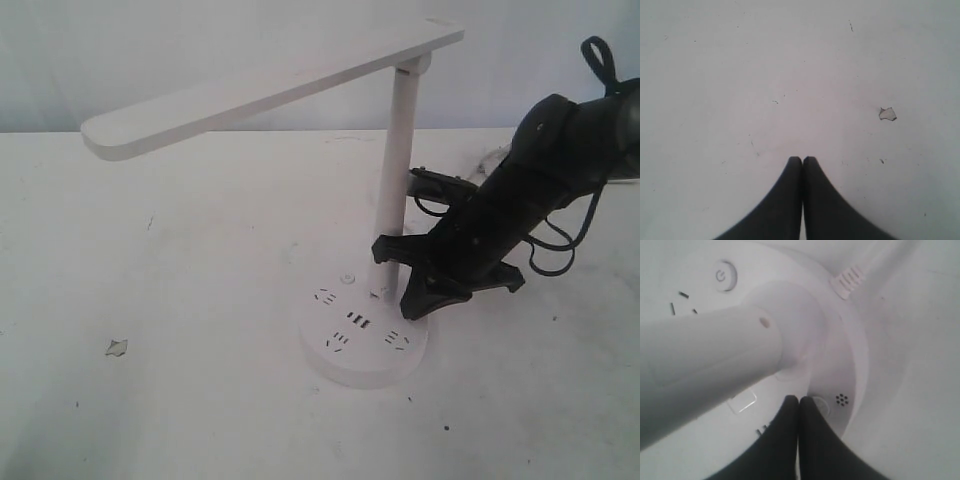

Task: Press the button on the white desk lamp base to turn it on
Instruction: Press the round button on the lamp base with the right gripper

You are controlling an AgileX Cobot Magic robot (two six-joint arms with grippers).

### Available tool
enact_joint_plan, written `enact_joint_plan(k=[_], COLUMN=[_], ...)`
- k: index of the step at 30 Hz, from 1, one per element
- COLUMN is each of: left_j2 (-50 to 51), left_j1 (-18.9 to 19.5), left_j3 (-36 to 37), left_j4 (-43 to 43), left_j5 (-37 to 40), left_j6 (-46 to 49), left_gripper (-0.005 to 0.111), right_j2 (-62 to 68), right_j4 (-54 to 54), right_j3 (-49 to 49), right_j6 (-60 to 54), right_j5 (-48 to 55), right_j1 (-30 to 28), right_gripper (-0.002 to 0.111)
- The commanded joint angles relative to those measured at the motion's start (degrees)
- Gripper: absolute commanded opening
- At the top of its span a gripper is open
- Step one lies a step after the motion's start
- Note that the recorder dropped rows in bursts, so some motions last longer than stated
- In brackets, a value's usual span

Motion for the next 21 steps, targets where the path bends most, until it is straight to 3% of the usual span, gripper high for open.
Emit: enact_joint_plan(k=[1,21], left_j2=[-0.18,-0.18], left_j1=[-0.3,-0.3], left_j3=[0.11,0.11], left_j4=[-0.23,-0.23], left_j5=[-0.04,-0.04], left_j6=[0.19,0.19], left_gripper=[0.0,0.0], right_j2=[0.22,0.38], right_j4=[0.15,0.03], right_j3=[0.17,0.2], right_j6=[-1.48,-3.24], right_j5=[-0.04,-1.38], right_j1=[0.04,0.04], right_gripper=[0.0,0.0])
